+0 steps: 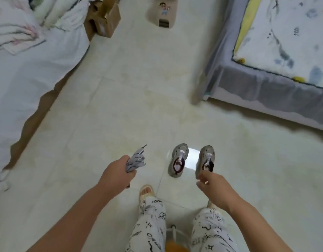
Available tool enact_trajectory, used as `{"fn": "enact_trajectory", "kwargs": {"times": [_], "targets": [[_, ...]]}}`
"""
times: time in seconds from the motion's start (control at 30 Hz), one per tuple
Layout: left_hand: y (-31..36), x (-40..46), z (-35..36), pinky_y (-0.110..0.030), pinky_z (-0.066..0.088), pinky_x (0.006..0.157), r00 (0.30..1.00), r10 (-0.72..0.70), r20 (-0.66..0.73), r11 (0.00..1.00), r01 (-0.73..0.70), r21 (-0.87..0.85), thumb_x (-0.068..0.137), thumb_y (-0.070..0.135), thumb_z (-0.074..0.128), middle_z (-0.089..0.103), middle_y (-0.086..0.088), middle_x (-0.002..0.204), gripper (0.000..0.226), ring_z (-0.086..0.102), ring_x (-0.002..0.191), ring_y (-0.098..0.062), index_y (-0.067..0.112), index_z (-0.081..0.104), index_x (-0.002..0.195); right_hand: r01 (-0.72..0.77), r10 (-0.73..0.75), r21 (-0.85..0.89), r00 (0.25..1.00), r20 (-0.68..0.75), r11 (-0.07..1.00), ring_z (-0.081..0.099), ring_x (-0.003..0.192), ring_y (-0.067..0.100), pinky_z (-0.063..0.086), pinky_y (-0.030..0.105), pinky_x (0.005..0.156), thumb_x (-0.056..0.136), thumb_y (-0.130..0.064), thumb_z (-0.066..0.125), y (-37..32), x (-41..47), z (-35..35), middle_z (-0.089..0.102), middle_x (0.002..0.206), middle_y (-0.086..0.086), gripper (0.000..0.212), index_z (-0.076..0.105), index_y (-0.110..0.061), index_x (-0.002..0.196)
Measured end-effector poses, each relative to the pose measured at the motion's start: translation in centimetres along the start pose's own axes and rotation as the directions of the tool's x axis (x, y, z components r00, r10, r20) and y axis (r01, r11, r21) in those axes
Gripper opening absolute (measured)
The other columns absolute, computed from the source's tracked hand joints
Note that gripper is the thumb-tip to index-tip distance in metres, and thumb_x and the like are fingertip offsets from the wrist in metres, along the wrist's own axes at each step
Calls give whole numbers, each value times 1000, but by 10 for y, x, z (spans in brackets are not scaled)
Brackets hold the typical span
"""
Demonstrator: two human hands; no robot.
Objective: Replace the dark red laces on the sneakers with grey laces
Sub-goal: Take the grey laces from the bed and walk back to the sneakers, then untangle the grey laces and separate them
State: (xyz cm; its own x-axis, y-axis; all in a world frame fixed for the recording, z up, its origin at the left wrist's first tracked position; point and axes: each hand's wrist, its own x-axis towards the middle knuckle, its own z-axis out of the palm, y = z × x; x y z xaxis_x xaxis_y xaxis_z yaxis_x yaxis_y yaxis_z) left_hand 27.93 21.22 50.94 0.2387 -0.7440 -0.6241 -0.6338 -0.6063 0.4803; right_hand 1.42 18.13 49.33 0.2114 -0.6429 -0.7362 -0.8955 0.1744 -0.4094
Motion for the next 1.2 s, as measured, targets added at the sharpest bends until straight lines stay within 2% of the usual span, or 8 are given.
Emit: {"fn": "enact_trajectory", "kwargs": {"times": [0.2, 0.57, 0.83, 0.9, 0.97, 1.03, 1.1, 1.2], "targets": [[0, 17, 64, -16, 32, 45, 992, 104, 73, 994, -106, 23, 87, 11, 54, 46, 0, 64, 12, 40, 51, -11, 9, 45, 80, -85, 84, 16, 996, 27, 996, 54, 105, 18, 43, 26, 88, 96, -27, 46, 38, 10, 21, 58, 119, 2, 29, 53, -18, 123], [-4, 83, 278, -11, 37, 44, 968, 117, 221, 993, -117, -12, 87, 12, 53, 41, 6, 60, 30, 39, 46, -5, 25, 34, 67, -79, 77, 25, 995, 61, 997, 54, 108, 20, 44, 30, 91, 95, -25, 46, 177, 115, 88, 57, 120, 3, 30, 53, -19, 123], [-53, 165, 370, -47, 53, 72, 961, 173, 216, 974, -199, 105, 83, 11, 54, 57, -6, 76, 9, 61, 75, -30, 15, 46, 85, -46, 41, 61, 996, 78, 997, 53, 108, 19, 42, 29, 89, 95, -26, 45, 245, 207, 183, 56, 121, 2, 30, 52, -19, 124], [-65, 181, 382, -40, 55, 70, 962, 198, 190, 968, -222, 114, 84, 10, 54, 58, -5, 73, 7, 62, 69, -24, 15, 48, 83, -43, 36, 98, 997, 71, 994, 53, 106, 18, 43, 29, 89, 95, -26, 46, 255, 220, 192, 57, 120, 1, 29, 53, -21, 122], [-66, 197, 387, -13, 46, 54, 950, 268, 161, 950, -288, 119, 85, 10, 54, 53, 2, 65, 18, 55, 53, -5, 21, 45, 75, -26, 23, 117, 999, 29, 993, 54, 104, 15, 43, 27, 87, 95, -29, 48, 260, 232, 190, 57, 117, -2, 28, 54, -23, 121], [-53, 208, 389, -9, 39, 46, 934, 331, 135, 934, -344, 92, 86, 10, 54, 49, 5, 64, 25, 50, 48, -1, 25, 41, 70, -8, 21, 180, 997, -74, 984, 54, 97, 13, 42, 25, 80, 94, -30, 49, 264, 237, 181, 57, 107, -6, 25, 55, -25, 118], [-42, 216, 387, -15, 43, 45, 914, 391, 109, 912, -400, 87, 85, 10, 55, 52, 2, 65, 17, 53, 51, -4, 21, 46, 74, -1, 24, 152, 988, -154, 988, 53, 95, 13, 40, 25, 77, 94, -31, 48, 264, 238, 173, 57, 106, -6, 25, 54, -25, 118], [-34, 218, 382, -41, 50, 63, 881, 466, 84, 863, -473, 178, 82, 9, 53, 58, -4, 69, 12, 61, 66, -24, 18, 46, 78, -21, 11, -53, 984, -178, 998, 53, 105, 17, 38, 25, 77, 96, -34, 44, 264, 231, 170, 56, 121, -4, 31, 48, -25, 125]]}}
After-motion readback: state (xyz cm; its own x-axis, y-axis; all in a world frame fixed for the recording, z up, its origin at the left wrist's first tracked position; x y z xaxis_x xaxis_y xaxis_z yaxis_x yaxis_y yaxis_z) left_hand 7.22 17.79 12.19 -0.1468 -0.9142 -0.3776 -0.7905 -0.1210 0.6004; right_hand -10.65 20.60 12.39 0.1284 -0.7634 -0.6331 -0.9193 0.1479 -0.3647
